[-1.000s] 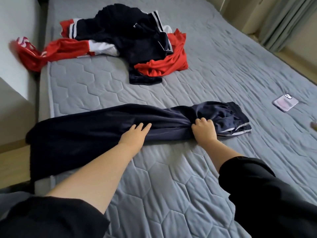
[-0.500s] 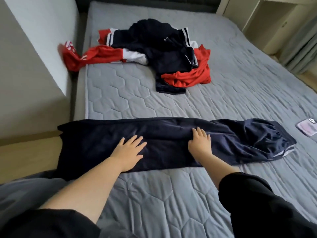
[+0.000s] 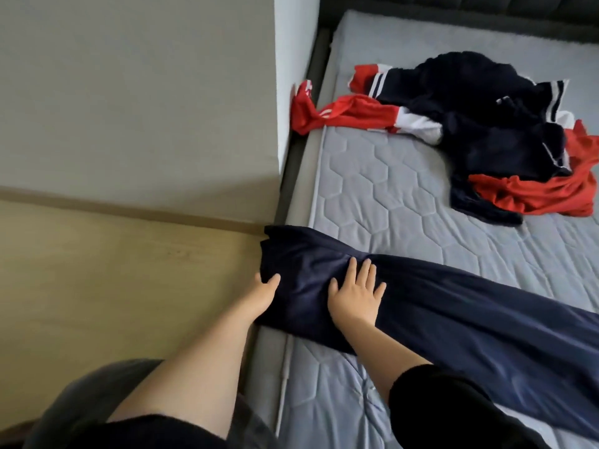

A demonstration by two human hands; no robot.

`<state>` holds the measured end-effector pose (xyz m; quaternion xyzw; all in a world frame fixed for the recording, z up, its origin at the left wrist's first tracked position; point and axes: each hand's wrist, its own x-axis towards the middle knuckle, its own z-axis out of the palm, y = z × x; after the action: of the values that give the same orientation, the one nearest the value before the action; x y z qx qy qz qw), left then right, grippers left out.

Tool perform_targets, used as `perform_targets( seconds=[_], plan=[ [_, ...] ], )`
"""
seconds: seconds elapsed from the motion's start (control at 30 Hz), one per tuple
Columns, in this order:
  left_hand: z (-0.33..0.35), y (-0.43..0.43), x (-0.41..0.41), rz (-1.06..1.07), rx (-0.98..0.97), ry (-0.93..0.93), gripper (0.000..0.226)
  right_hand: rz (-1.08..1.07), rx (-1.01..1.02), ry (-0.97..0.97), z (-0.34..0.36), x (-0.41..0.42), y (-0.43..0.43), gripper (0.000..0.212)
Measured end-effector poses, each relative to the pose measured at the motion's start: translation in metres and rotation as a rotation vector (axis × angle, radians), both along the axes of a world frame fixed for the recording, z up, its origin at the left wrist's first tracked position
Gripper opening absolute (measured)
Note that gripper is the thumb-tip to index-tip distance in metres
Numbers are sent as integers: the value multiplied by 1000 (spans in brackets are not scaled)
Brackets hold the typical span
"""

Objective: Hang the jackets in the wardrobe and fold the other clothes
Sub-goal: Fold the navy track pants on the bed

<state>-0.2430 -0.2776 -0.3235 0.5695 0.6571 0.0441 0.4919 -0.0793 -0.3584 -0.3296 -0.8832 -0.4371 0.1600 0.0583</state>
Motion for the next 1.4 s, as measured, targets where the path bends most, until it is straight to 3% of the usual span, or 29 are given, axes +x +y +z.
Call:
perform_targets(
  seconds=[0.13,0.3,0.47,0.57,0.67,0.77,0.83,0.97,1.2,1.3,1.4],
  plan=[
    [-14,22,7,125,-13,-149,66,-48,36,-97,-15,-4,6,70],
    [-23,47,17,438,-74,-430,58,-78,69,-184,-24,-6,9,71],
    [-18,81,24,501,-97,-627,23,-88,65,-236,-27,-7,14,74],
    [-19,82,19,577,-161,-622,9,-93,52,-227,-26,-7,15,72],
    [-16,69,12,627,-234,-521,17,-81,46,-215,-22,-7,13,68],
    [0,66,4,627,-162,-483,13,-86,40,-181,-13,-8,12,68],
    [12,69,0,574,-36,-476,7,-82,12,-189,-6,-8,14,67],
    [36,74,-4,318,154,-453,18,-55,8,-136,14,-3,17,62],
    [64,76,7,-352,198,-381,9,201,337,114,55,1,44,80],
    [60,76,13,-374,210,-314,11,289,160,173,57,-3,67,66],
    [42,76,11,-235,252,-158,18,244,69,61,54,1,76,47]
  ],
)
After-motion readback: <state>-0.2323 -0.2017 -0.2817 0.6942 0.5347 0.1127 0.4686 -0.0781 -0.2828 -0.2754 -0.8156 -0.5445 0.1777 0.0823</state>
